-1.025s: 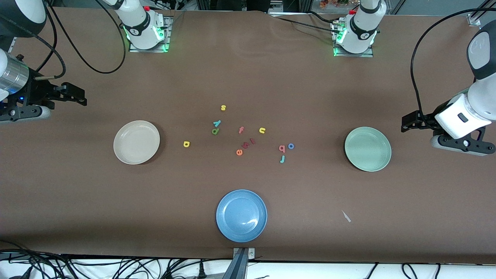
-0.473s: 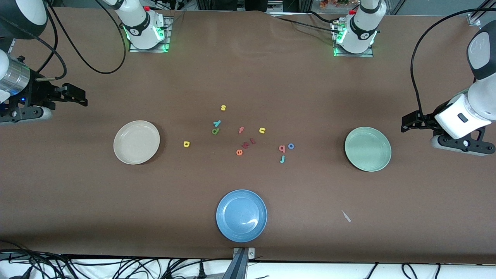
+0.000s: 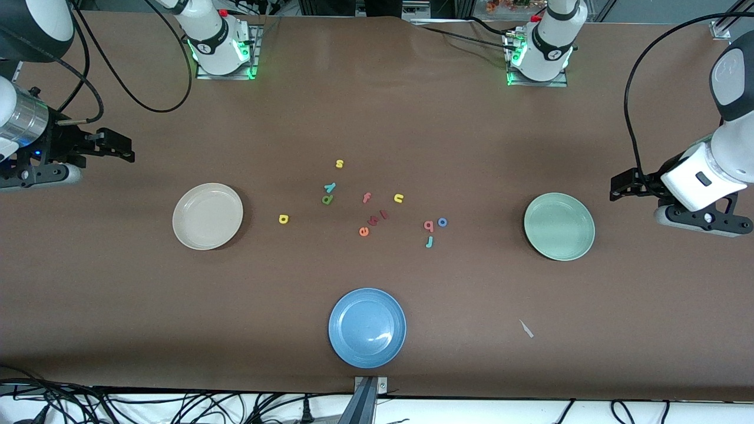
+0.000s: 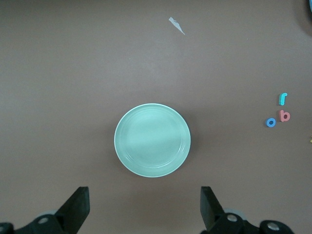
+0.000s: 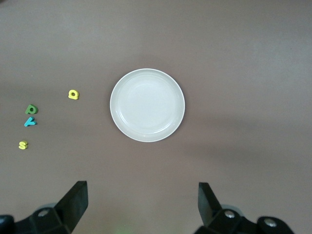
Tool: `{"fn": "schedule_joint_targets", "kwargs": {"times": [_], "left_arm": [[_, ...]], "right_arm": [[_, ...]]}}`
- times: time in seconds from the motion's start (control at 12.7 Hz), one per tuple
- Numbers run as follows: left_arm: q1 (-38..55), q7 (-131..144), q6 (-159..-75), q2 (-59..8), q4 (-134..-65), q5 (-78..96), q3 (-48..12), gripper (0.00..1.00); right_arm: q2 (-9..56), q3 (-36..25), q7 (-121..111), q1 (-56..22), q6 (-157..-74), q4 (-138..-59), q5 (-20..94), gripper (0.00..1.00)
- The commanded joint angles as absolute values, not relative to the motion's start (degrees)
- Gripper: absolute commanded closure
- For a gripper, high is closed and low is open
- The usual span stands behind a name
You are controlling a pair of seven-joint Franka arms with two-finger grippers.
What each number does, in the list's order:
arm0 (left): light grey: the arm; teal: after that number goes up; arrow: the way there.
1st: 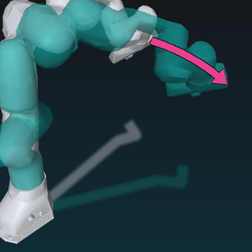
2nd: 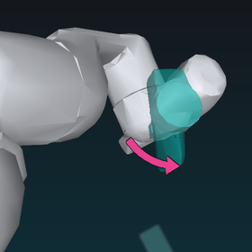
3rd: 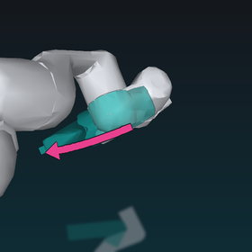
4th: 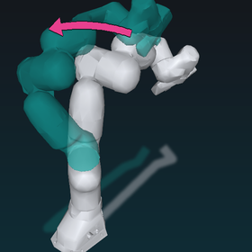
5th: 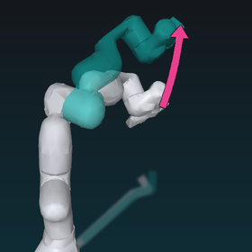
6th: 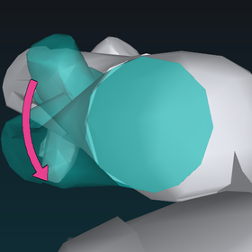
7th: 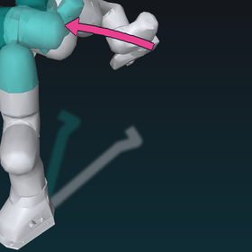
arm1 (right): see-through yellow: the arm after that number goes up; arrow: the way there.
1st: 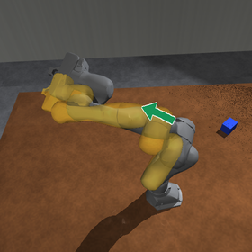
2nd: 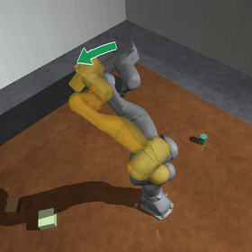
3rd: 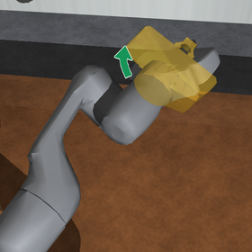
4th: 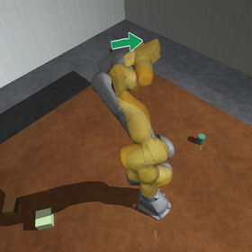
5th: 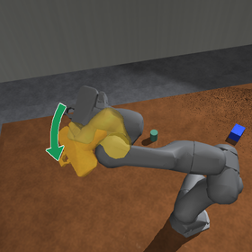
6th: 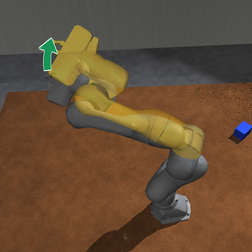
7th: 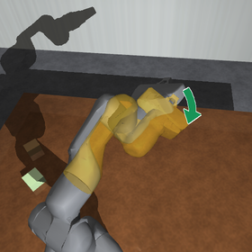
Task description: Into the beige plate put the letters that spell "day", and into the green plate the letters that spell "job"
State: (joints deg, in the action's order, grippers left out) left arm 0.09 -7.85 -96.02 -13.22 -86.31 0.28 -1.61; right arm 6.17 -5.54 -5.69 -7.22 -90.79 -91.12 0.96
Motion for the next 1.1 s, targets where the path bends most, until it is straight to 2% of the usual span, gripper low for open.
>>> {"fn": "schedule_joint_targets", "kwargs": {"times": [0.0,0.63,1.03], "left_arm": [[-0.09,-8.96,-94.92,-13.62,-85.08,0.97,-1.58,0.0],[-0.09,-8.96,-94.92,-13.62,-85.08,0.97,-1.58,0.0],[-0.09,-8.96,-94.92,-13.62,-85.17,0.97,-1.58,0.0]], "right_arm": [[5.54,-5.45,-6.06,-7.03,-91.58,-92.02,2.02,0.0],[4.92,-8.52,-5.89,-6.94,-92.29,-92.72,2.02,0.0],[4.92,-8.35,-4.31,-7.03,-92.29,-92.9,2.02,0.0]]}}
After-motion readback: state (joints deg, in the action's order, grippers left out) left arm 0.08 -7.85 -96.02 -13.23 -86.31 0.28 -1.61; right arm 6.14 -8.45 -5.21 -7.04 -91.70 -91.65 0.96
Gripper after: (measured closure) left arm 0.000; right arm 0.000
